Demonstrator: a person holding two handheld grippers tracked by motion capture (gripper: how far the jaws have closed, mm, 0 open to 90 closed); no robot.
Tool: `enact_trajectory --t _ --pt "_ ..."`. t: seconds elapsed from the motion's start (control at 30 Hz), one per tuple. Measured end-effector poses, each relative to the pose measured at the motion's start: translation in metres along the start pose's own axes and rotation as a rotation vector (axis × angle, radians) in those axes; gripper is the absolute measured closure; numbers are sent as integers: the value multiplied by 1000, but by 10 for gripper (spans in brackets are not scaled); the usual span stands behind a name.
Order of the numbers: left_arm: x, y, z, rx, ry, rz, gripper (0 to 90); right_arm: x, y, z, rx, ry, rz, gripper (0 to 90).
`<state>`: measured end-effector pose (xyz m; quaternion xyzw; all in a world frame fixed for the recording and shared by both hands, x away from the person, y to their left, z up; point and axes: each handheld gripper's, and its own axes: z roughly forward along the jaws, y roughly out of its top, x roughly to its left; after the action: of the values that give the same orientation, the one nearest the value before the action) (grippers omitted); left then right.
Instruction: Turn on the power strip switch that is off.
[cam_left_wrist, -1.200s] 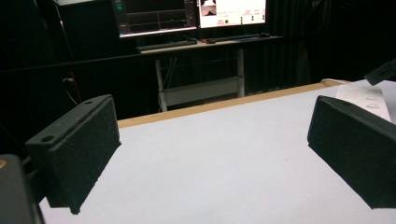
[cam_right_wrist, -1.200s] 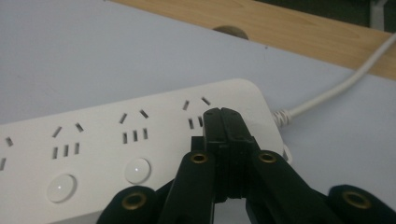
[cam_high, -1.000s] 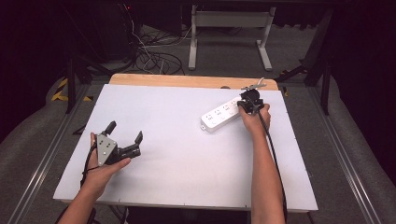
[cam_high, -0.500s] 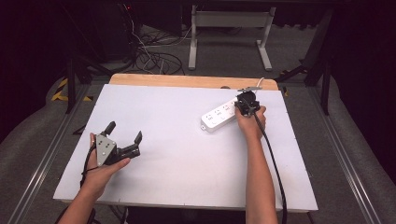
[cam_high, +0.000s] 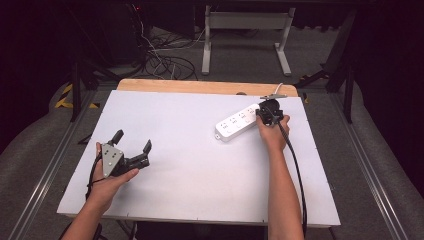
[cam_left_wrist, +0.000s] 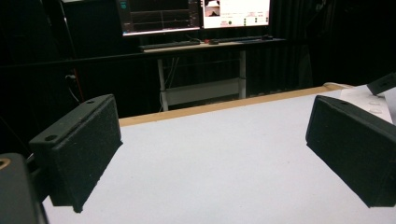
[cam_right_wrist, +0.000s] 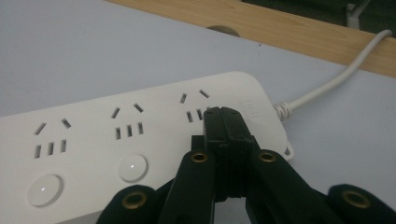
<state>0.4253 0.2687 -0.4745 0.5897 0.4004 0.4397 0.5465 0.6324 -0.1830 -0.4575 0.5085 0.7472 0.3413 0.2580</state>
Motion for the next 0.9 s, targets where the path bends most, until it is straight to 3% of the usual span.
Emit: enact_trajectory --t 0.37,0.5,0.9 --pt "0 0 0 -2 0 -3 42 -1 -2 1 2 14 25 900" --pt "-1 0 1 -1 -4 -2 44 2 -2 1 4 -10 -5 900" --pt "-1 0 1 1 -10 2 46 4 -1 2 12 -20 2 900"
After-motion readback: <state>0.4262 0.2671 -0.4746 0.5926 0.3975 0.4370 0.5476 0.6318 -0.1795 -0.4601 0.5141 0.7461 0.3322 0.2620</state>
